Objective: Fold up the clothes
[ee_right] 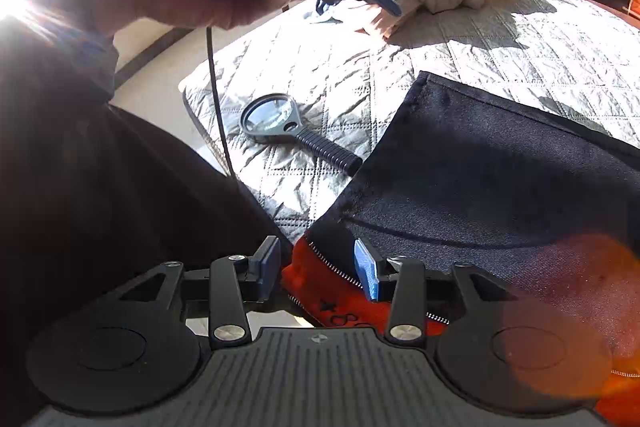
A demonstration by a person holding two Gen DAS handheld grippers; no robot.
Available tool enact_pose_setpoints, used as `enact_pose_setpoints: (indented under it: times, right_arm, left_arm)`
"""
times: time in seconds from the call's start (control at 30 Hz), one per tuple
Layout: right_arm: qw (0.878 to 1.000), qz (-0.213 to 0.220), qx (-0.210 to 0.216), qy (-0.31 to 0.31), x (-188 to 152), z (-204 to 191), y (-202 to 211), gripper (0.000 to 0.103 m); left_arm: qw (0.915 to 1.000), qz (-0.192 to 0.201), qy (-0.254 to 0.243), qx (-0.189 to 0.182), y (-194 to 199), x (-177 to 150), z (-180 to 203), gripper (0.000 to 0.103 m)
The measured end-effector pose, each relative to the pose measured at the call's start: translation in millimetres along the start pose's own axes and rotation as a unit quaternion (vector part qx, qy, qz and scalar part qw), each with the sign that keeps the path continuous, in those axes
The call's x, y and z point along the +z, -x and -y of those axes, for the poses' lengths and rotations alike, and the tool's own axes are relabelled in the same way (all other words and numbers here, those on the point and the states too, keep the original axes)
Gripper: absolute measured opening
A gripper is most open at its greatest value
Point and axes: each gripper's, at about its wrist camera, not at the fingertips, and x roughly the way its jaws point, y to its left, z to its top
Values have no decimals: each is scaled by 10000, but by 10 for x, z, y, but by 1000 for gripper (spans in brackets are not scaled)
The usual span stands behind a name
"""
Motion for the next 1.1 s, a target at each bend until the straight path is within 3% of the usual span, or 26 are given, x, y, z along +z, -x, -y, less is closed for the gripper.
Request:
enact_pose_setpoints:
  times: [0.07, 0.13, 0.27, 0.33, 0.37, 0.47, 0.53, 0.6, 0.63, 0.67, 0.73, 0.83, 0.87, 0.97, 1.03, 1.07, 1.1]
  right_arm:
    - [9958, 533, -373, -648, 98, 318, 172, 59]
    - [9849, 775, -958, -1214, 147, 688, 237, 59]
    - [9475, 629, -2107, -2322, 27, 1479, 258, 60]
    - [9393, 252, -2321, -2515, -74, 1713, 226, 58]
    - [9368, 323, -2387, -2537, -122, 1781, 296, 54]
    - [9240, 1152, -2438, -2711, -235, 1887, 655, 56]
    - [8976, 1571, -2779, -3040, -340, 2110, 883, 57]
    - [8857, 1705, -2931, -3172, -422, 2326, 1012, 45]
    - [8795, 1771, -3007, -3236, -463, 2433, 1076, 30]
    - [8765, 1794, -3136, -3182, -477, 2502, 1116, 25]
    - [8736, 1775, -3270, -3138, -515, 2603, 1174, 25]
    - [8816, 1724, -3185, -3029, -517, 2735, 1181, 26]
    - [8864, 1693, -3196, -2891, -490, 2759, 1146, 28]
    - [8978, 1501, -3168, -2666, -446, 2877, 1011, 29]
    - [9005, 1160, -3080, -2843, -502, 3043, 877, 28]
    - [8995, 1146, -3186, -2762, -548, 3077, 845, 20]
    - [8969, 972, -3451, -2589, -549, 3073, 844, 20]
  left_arm:
    - [9999, -86, -128, -12, -45, -37, 66, 62]
    - [9993, -184, -322, 23, -107, -95, 164, 62]
    - [9968, -407, -684, 39, -236, -234, 381, 63]
    - [9940, -566, -933, -15, -310, -333, 518, 63]
    - [9916, -657, -1113, -38, -351, -395, 600, 63]
    - [9784, -945, -1837, -58, -483, -656, 892, 63]
    - [9639, -1134, -2410, 12, -591, -900, 1088, 63]
    - [9459, -1189, -3013, 200, -674, -1159, 1271, 63]
    - [9386, -1200, -3224, 249, -706, -1259, 1342, 63]
    - [9327, -1222, -3382, 261, -737, -1343, 1407, 63]
    - [9219, -1296, -3640, 298, -814, -1493, 1521, 63]
    - [9053, -1542, -3903, 657, -1017, -1664, 1594, 63]
    - [8967, -1629, -4041, 784, -1083, -1729, 1608, 63]
    - [8652, -1603, -4645, 999, -1154, -1951, 1691, 76]
    - [8575, -1632, -4780, 977, -1156, -2017, 1715, 82]
    - [8567, -1675, -4786, 948, -1161, -2023, 1720, 82]
    - [8553, -1696, -4807, 926, -1161, -2024, 1718, 84]
